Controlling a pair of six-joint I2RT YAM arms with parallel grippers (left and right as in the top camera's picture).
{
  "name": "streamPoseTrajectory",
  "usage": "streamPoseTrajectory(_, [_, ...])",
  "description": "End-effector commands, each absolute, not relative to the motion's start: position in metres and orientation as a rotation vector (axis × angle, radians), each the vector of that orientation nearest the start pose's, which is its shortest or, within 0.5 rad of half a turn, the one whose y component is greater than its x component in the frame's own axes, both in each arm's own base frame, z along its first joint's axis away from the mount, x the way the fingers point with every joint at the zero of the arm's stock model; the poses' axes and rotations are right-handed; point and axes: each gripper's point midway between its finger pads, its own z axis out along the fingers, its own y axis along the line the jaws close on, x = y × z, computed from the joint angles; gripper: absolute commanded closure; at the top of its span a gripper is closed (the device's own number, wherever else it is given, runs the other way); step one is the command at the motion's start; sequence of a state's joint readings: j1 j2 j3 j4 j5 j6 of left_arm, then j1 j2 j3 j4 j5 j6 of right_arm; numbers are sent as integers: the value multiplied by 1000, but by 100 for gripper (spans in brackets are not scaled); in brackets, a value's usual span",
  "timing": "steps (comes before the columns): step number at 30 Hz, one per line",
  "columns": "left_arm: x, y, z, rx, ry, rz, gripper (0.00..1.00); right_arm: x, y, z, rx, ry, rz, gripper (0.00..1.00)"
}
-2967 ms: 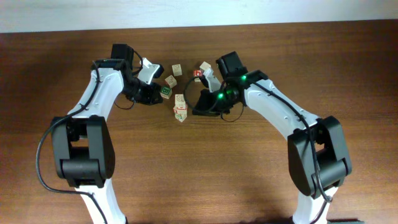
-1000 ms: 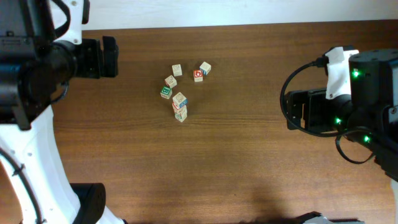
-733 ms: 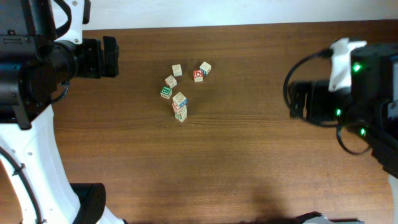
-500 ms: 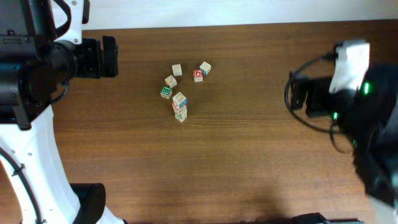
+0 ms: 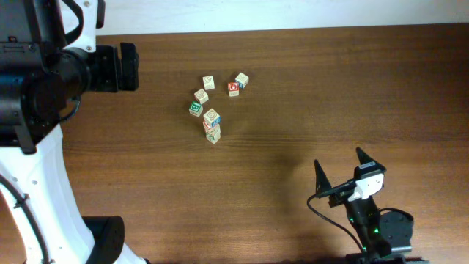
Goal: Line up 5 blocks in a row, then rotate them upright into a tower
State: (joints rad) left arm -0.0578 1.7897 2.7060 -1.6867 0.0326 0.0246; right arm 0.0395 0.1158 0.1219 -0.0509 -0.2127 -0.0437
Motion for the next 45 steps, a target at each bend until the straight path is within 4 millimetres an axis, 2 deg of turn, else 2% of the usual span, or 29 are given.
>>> streamPoseTrajectory(1, [351, -25, 435, 97, 2326, -55, 1, 241, 47, 172, -242, 1598, 173, 2])
streamPoseTrajectory(3, [351, -25, 435, 97, 2326, -55, 1, 240, 48, 162, -244, 1609, 178, 2])
streamPoseTrajectory(24, [353, -25, 433, 97, 2333, -55, 1, 240, 48, 161, -246, 1609, 179, 2])
streamPoseTrajectory(26, [346, -24, 440, 97, 2313, -55, 1, 240, 48, 161, -246, 1609, 179, 2])
streamPoseTrajectory(28, [333, -15, 453, 81, 2266, 12, 1, 240, 48, 161, -246, 1609, 179, 2])
streamPoseTrajectory(30, [326, -14, 470, 98, 2168, 24, 1, 240, 48, 161, -246, 1609, 179, 2])
streamPoseTrajectory(32, [320, -13, 476, 102, 2075, 29, 1, 240, 48, 161, -246, 1609, 179, 2])
streamPoseTrajectory(34, [312, -13, 464, 133, 2026, 50, 1, 240, 48, 161, -246, 1609, 179, 2])
streamPoseTrajectory(38, [274, -11, 402, 261, 1972, 136, 1, 240, 48, 161, -246, 1609, 179, 2])
streamPoseTrajectory(41, [247, -9, 365, 270, 1950, 145, 1, 240, 48, 161, -246, 1609, 179, 2])
streamPoseTrajectory(43, [238, -9, 336, 261, 1896, 148, 1, 240, 48, 161, -246, 1609, 179, 2])
streamPoseTrajectory(45, [241, -9, 315, 248, 1811, 152, 1, 240, 48, 161, -246, 1609, 179, 2])
